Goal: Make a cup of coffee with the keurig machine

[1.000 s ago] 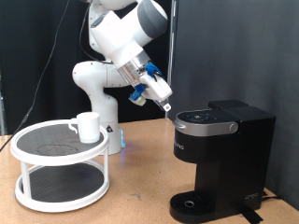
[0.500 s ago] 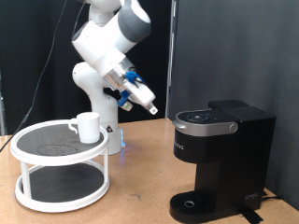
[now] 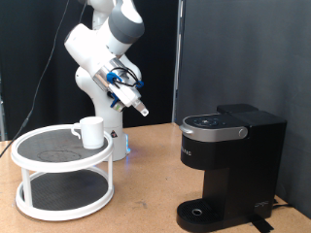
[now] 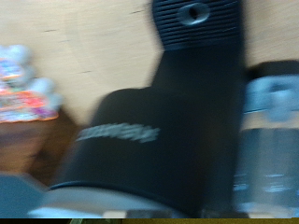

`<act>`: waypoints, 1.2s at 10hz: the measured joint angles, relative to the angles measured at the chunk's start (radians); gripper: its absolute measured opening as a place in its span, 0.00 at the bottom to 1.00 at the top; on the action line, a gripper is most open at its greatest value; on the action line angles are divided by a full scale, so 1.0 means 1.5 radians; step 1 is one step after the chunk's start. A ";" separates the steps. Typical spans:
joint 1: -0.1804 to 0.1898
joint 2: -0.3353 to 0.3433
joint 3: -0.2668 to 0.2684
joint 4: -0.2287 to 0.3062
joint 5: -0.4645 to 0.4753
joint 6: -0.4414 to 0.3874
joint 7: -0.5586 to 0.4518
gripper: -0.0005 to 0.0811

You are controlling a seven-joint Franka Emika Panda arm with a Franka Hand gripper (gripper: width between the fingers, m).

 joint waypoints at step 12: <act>-0.115 -0.066 -0.115 0.018 -0.272 -0.361 -0.021 0.01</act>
